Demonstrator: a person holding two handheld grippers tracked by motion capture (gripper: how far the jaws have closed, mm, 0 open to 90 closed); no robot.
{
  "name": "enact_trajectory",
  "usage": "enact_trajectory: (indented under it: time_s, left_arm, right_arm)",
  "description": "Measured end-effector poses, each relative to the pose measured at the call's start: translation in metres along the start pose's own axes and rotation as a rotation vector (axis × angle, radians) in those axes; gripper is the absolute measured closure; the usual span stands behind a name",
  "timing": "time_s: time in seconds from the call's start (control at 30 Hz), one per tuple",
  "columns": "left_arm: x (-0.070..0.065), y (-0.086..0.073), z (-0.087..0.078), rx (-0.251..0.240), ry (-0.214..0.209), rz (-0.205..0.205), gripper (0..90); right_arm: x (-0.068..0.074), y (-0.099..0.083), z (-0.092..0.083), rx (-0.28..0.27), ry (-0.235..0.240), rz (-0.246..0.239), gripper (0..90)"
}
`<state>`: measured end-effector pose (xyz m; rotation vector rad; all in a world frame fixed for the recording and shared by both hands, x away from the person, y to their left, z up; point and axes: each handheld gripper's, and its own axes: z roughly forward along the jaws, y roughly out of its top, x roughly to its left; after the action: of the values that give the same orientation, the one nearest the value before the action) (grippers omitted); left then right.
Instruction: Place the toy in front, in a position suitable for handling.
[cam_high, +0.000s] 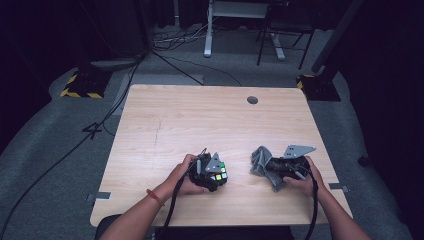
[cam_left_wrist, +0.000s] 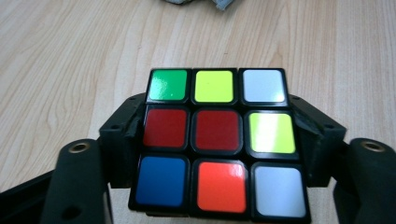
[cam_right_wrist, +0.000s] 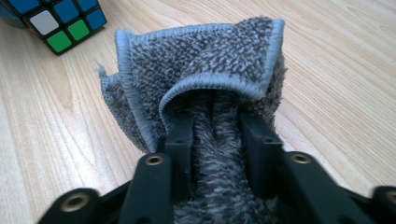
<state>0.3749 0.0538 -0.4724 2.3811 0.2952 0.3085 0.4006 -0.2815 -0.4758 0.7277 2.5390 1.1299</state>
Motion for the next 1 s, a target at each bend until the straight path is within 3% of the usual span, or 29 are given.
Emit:
enact_trajectory:
  time_s: [0.3, 0.37, 0.63, 0.87, 1.0]
  left_arm:
    - [0.001, -0.004, -0.008, -0.005, -0.018, -0.016, 23.5]
    - [0.001, -0.005, -0.01, 0.003, -0.023, -0.013, 17.9]
    - [0.0, -0.016, -0.021, 0.018, -0.03, -0.007, 16.8]
    - [0.0, -0.022, -0.024, 0.047, -0.036, -0.015, 19.6]
    - [-0.003, -0.022, -0.024, 0.053, -0.051, -0.008, 19.5]
  right_arm:
    - [0.0, 0.002, -0.008, 0.005, -0.018, 0.005, 45.7]
    - [0.001, 0.002, -0.01, 0.007, -0.02, 0.003, 42.6]
    - [0.009, 0.011, -0.026, -0.071, -0.028, -0.009, 33.2]
    - [0.03, 0.023, -0.034, -0.114, -0.016, -0.064, 38.6]
    - [0.052, 0.033, -0.039, -0.166, 0.04, -0.127, 46.2]
